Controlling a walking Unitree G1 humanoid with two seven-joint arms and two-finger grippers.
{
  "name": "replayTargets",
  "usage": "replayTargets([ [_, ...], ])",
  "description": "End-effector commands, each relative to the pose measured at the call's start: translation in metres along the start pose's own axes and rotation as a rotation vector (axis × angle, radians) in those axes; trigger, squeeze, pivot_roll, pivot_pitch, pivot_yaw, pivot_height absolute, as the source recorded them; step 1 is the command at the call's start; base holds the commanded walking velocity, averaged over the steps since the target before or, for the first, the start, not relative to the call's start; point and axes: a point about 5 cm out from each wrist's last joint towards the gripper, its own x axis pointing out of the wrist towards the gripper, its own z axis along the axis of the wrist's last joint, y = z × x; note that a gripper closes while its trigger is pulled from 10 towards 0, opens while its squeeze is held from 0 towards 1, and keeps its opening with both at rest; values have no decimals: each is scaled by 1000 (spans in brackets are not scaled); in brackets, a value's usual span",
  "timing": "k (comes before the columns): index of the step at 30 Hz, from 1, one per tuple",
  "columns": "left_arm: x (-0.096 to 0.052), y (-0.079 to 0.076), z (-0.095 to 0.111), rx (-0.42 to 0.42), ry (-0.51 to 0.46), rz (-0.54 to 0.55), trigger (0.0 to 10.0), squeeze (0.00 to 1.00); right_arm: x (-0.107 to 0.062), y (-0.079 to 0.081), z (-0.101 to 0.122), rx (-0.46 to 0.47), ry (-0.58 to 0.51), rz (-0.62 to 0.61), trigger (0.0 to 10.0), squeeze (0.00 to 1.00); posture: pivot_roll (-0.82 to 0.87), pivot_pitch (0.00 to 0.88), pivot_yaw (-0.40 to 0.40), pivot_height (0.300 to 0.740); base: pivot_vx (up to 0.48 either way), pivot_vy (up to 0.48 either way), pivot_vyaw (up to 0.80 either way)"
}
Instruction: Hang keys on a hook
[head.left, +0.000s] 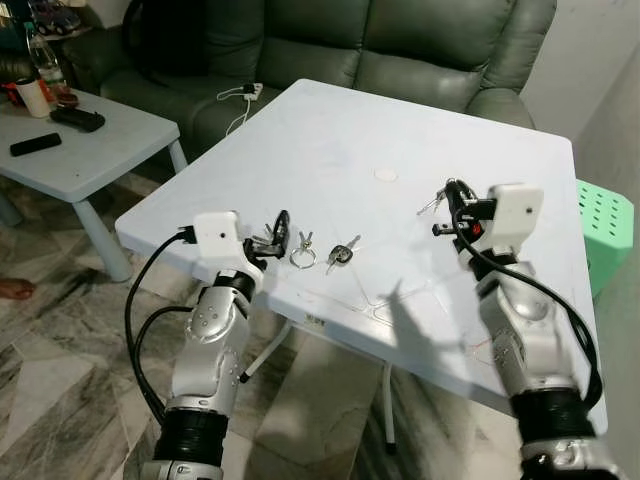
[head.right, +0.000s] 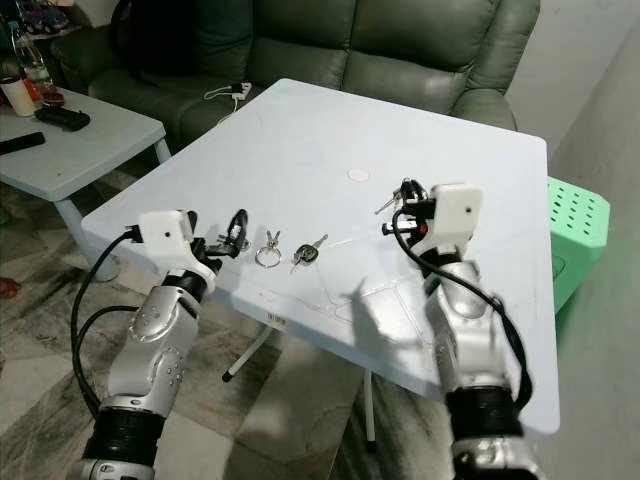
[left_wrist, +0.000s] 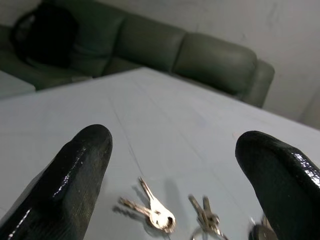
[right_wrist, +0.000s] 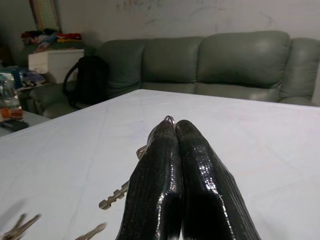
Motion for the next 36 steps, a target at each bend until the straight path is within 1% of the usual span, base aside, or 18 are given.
replayTargets([
  [1,-4,-3,4,18,-10,-5,10000,0,-6,2,7,19,-32,-9,10000,0,-35,24,-61,740,0,0,0],
  [3,-6,-2,5,29,-12,-7,10000,0,-9,2,6,42,-27,-18,10000,0,-35,21,-59,740,0,0,0],
  [4,-9,-2,4,31,-9,-6,10000,0,-13,2,8,36,-45,-21,10000,0,-38,19,-54,740,0,0,0],
  [7,-12,-2,5,15,-5,1,10000,0,-22,-2,6,37,-20,-55,10000,0,-41,23,-49,740,0,0,0],
  [9,-12,-2,6,7,-5,5,10000,0,-24,-3,7,54,-23,-65,10000,0,-39,23,-47,740,0,0,0],
  [13,-10,-2,9,-3,-3,6,10000,0,-27,-2,8,56,-14,-73,10000,0,-45,26,-38,740,0,0,0],
  [14,-10,-3,10,-3,-1,2,10000,0,-27,-2,8,43,-13,-68,10000,0,-46,24,-39,740,0,0,0],
  [17,-11,-4,9,-1,3,-5,10000,0,-28,-3,10,41,-13,-66,10000,0,-45,25,-41,740,0,0,0],
  [20,-12,-4,9,0,8,-5,10000,0,-28,-3,13,-6,-11,-46,10000,0,-45,22,-45,740,0,0,0],
  [21,-12,-4,8,-1,10,-5,10000,0,-28,-4,13,-50,1,-43,10000,0,-43,23,-46,740,0,0,0],
  [23,-12,-5,8,0,11,-4,10000,0,-28,-4,13,-104,11,-45,10000,0,-41,23,-51,740,0,0,0],
  [25,-13,-5,8,-2,13,-4,10000,0,-27,-6,12,-84,33,-77,10000,0,-42,22,-52,740,0,0,0],
  [26,-13,-5,7,-4,15,-4,10000,0,-26,-8,12,-17,32,-105,10000,0,-42,22,-52,740,0,0,0],
  [29,-14,-5,8,-2,16,-6,10000,0,-26,-7,14,-10,16,-96,10000,0,-39,20,-52,740,0,0,0],
  [35,-15,-4,8,30,7,-23,10000,0,-29,-4,15,-14,-11,-81,10000,0,-40,10,-44,740,0,0,0],
  [36,-16,-3,10,53,-14,-30,10000,0,-31,-4,15,-17,-26,-73,10000,0,-44,4,-35,740,0,0,0],
])
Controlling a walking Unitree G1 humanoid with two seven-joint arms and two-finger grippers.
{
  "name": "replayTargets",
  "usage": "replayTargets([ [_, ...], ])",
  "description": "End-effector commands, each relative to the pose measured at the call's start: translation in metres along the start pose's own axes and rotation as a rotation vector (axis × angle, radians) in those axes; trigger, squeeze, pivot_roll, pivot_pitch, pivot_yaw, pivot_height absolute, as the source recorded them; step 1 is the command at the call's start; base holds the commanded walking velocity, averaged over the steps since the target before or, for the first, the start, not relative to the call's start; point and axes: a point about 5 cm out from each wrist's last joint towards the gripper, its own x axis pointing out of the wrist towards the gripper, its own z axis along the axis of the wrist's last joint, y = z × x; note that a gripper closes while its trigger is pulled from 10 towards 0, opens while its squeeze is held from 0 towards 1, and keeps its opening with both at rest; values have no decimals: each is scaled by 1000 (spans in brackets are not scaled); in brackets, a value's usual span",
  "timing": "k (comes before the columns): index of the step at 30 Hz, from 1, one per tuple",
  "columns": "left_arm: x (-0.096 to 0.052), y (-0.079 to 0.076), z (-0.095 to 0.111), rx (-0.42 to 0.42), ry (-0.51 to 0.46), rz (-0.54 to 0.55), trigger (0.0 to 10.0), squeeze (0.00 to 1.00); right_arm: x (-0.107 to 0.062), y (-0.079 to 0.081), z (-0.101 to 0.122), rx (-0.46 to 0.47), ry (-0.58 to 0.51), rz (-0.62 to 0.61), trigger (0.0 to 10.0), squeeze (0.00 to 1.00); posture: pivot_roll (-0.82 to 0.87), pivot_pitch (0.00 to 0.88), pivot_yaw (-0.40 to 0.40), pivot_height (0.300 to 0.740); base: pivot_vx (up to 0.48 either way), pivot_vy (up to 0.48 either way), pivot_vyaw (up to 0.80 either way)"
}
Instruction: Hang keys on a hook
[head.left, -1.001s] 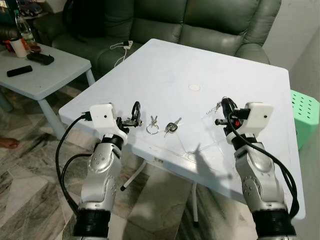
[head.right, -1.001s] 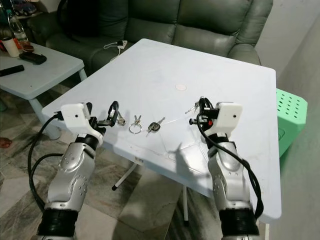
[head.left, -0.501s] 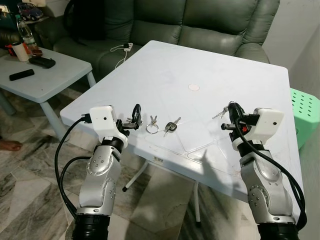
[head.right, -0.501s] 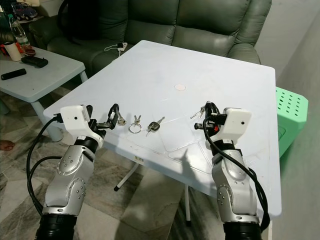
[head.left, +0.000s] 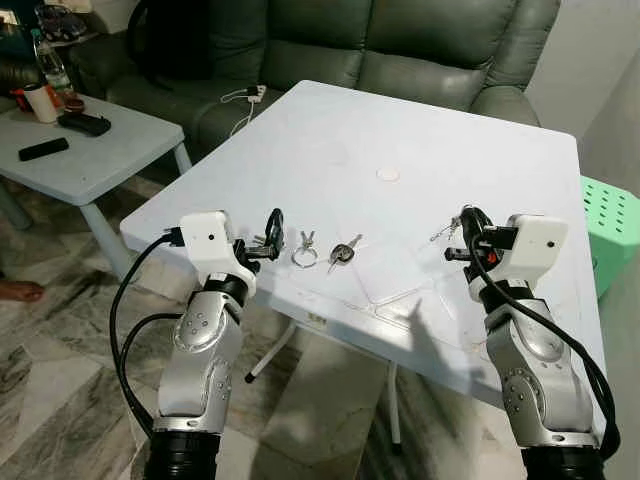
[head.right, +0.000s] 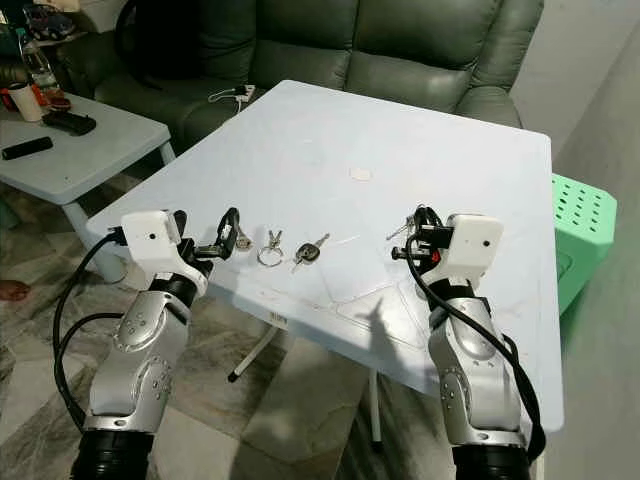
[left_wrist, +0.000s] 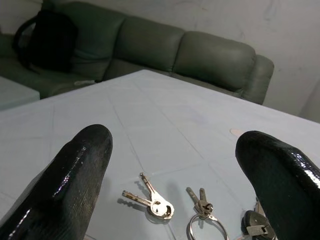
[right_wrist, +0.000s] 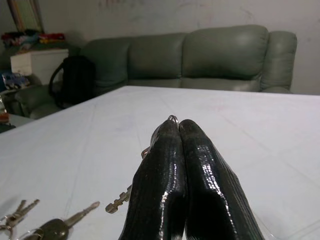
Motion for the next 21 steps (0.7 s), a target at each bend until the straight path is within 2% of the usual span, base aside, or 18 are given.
replayTargets([
  [1,-3,-1,6,39,-39,-23,10000,0,-5,-1,6,-11,-48,10,10000,0,-44,3,-33,740,0,0,0],
  [10,-14,7,-2,33,-43,-38,10000,0,-19,-2,-7,-81,-16,16,10000,0,-57,0,-10,740,0,0,0],
  [14,-13,10,-4,50,-43,-14,10000,0,-18,-2,-9,-69,-14,13,10000,0,-56,0,-8,740,0,0,0],
  [21,-11,10,-2,15,-53,-19,10000,0,-13,5,-10,-96,-18,45,10000,0,-53,15,-9,740,0,0,0],
])
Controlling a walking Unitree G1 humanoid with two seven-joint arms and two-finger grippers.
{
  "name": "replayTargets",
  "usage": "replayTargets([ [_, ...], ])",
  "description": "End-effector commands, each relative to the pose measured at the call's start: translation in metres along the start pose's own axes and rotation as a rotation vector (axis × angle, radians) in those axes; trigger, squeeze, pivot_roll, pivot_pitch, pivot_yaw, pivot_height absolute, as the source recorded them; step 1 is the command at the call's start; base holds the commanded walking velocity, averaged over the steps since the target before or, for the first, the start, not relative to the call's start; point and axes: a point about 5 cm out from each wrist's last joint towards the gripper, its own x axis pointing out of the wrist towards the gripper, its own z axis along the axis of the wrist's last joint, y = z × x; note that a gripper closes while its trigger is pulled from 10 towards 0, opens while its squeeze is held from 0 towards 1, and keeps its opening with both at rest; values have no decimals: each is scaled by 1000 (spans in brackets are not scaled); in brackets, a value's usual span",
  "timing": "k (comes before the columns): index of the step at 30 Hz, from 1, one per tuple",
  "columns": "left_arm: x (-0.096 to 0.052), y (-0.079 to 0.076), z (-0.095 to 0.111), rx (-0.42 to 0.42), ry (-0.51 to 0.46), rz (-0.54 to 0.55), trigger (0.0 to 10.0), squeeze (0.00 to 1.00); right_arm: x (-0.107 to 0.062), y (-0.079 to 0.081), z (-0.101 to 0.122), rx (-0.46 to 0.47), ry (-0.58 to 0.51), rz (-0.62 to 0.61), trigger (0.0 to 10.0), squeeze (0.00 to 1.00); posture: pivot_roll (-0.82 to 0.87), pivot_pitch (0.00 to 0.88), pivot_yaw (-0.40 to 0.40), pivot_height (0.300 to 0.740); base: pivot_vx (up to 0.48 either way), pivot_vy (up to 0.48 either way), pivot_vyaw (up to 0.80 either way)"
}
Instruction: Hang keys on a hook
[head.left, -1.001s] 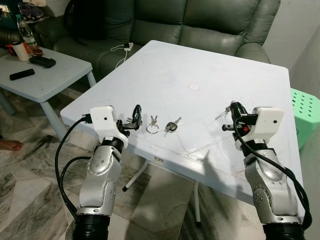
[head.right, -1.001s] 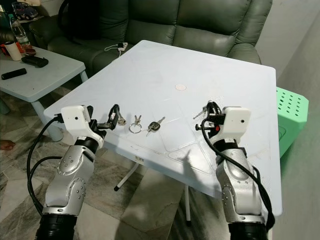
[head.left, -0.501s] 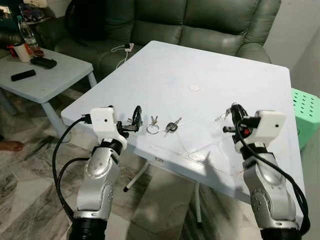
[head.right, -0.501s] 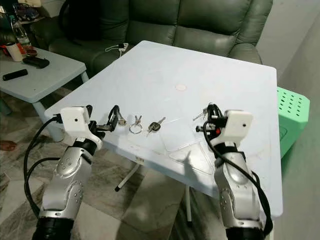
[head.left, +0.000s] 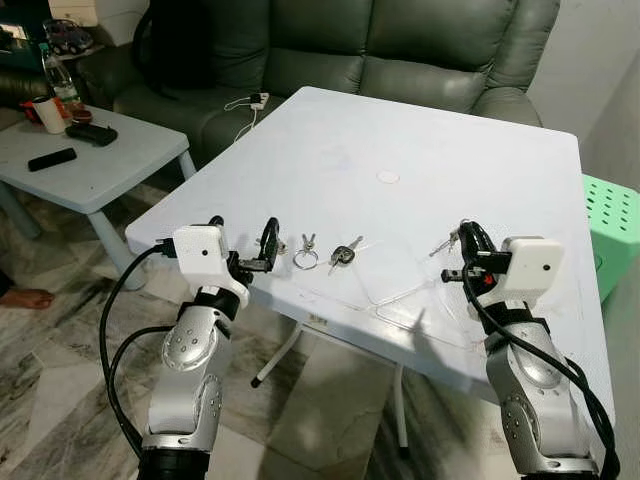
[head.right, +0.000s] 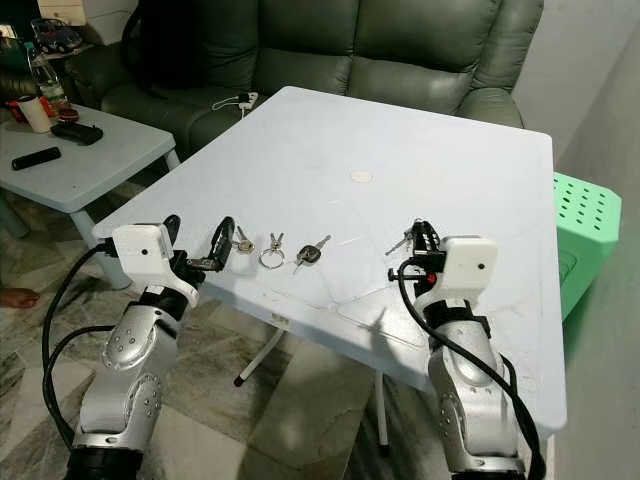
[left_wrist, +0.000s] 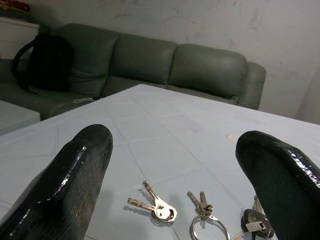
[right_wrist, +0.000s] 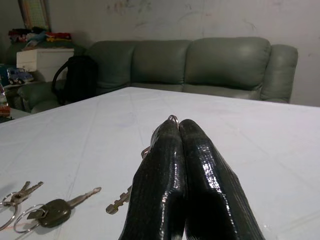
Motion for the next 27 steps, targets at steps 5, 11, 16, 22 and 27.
replayTargets([
  [5,-1,3,-2,-7,3,4,10000,0,-1,3,-4,-23,16,25,10000,0,-54,28,-12,740,0,0,0],
  [11,1,5,-2,-42,6,19,10000,0,-2,4,-7,-15,28,25,10000,0,-52,31,-14,740,0,0,0],
  [16,1,5,-2,-43,6,20,10000,0,-2,4,-7,-18,30,26,10000,0,-55,33,-15,740,0,53,0],
  [22,2,5,-3,-48,7,20,10000,0,-3,4,-8,-20,31,24,10000,0,-56,34,-15,740,0,309,0],
  [27,2,5,-3,-49,8,16,10000,0,-4,4,-10,-20,36,21,10000,0,-54,35,-13,740,0,367,0],
])
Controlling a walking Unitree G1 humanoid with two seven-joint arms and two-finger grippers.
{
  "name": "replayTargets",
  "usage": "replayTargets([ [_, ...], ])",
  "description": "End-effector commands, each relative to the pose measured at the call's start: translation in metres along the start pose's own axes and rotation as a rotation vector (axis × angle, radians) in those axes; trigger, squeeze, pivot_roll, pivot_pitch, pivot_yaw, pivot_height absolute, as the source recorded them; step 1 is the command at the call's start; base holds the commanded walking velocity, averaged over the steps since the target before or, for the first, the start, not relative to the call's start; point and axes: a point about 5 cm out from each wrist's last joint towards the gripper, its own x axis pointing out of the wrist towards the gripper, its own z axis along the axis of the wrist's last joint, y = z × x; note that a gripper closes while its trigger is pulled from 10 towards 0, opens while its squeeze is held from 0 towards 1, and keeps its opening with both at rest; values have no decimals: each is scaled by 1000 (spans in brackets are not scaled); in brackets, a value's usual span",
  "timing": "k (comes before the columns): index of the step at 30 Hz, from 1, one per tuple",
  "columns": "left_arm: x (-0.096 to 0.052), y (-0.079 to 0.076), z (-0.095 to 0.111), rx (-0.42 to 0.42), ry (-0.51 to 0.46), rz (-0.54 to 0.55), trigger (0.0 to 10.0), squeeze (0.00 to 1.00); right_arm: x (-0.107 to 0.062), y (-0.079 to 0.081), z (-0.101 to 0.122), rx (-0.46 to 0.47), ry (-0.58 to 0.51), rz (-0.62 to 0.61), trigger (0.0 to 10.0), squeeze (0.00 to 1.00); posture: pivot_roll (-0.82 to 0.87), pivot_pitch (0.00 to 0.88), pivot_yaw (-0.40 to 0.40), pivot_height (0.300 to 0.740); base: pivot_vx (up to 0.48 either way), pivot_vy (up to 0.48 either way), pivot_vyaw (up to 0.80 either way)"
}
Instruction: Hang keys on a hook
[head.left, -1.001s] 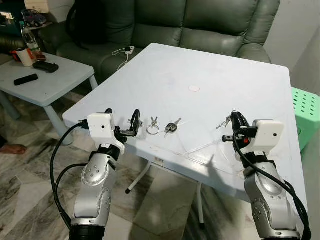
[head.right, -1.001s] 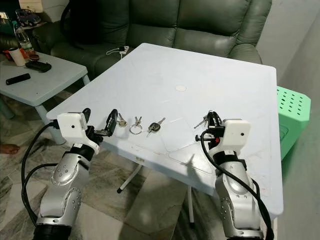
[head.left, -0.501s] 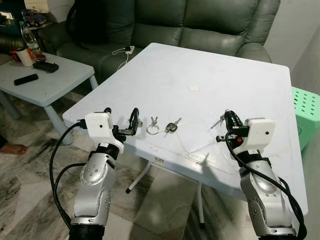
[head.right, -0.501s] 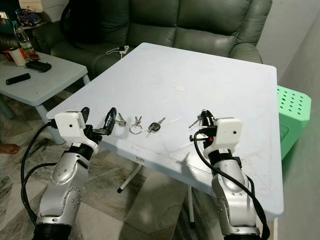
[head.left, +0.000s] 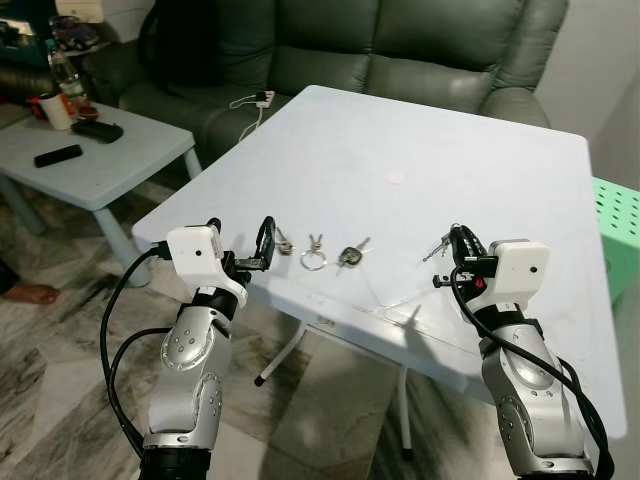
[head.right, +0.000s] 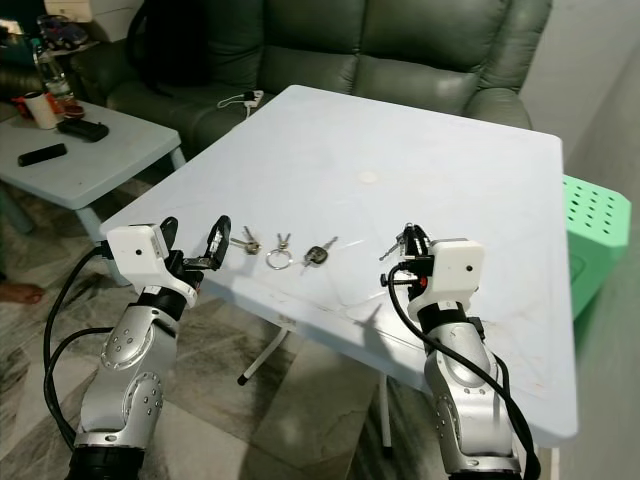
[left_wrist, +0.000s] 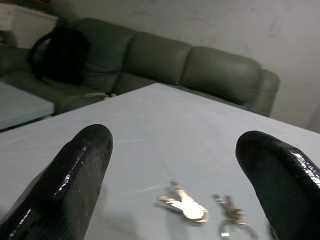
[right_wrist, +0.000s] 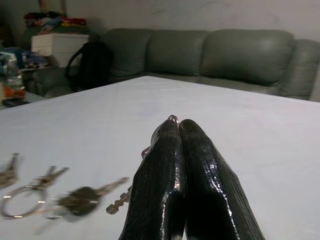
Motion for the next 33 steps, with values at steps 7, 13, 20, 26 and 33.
replayTargets([
  [7,4,2,0,4,6,-5,10000,0,0,-1,-5,5,12,-8,10000,0,-49,25,-11,740,0,380,0],
  [13,6,2,0,6,5,-7,10000,0,1,0,-5,5,13,-6,10000,0,-51,14,-10,740,0,157,0],
  [20,9,1,0,2,0,-11,10000,0,2,-2,-5,-3,12,0,10000,0,-58,0,-17,740,0,143,0],
  [26,10,-1,-2,-7,-1,-14,10000,0,3,-4,-4,-12,11,6,10000,0,-63,0,-21,740,0,339,0],
  [33,11,-1,-3,-14,0,-14,10000,0,4,-4,-4,-19,9,16,10000,0,-64,0,-25,740,0,404,0],
])
